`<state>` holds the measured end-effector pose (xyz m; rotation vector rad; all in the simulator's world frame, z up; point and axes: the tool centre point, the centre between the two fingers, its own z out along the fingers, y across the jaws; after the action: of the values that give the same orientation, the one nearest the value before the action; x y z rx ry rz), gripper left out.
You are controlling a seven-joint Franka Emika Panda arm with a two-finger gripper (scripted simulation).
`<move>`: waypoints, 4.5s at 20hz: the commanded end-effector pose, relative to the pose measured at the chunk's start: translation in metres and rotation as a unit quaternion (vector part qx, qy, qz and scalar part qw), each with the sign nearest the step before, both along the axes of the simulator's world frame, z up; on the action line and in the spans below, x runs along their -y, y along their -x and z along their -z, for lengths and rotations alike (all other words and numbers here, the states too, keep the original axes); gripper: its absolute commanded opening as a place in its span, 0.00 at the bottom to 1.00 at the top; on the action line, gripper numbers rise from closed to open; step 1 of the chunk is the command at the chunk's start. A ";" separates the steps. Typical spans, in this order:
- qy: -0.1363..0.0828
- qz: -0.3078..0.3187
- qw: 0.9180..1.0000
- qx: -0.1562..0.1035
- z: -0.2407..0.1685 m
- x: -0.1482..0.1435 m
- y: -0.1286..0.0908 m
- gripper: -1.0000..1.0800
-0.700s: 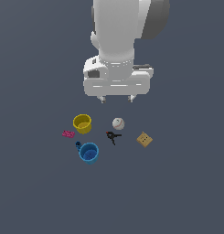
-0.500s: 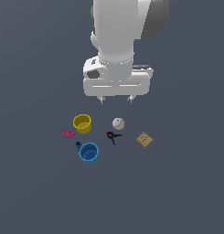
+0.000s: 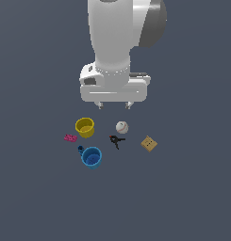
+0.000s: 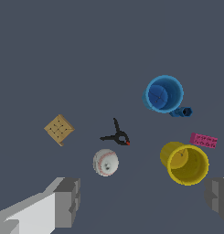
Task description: Pick up a designated object from a clutter of objects.
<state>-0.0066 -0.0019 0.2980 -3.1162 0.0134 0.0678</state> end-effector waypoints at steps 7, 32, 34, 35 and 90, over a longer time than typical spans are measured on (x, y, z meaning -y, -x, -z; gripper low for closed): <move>0.002 0.001 1.000 0.002 0.016 -0.003 0.002 0.96; 0.013 0.015 1.000 0.018 0.177 -0.038 0.072 0.96; 0.013 0.016 1.000 0.019 0.184 -0.040 0.078 0.96; 0.013 0.016 1.000 0.020 0.187 -0.040 0.081 0.96; 0.012 0.016 1.000 0.022 0.206 -0.028 0.093 0.00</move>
<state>-0.1007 0.0292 0.0830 -3.1406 0.0650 0.0016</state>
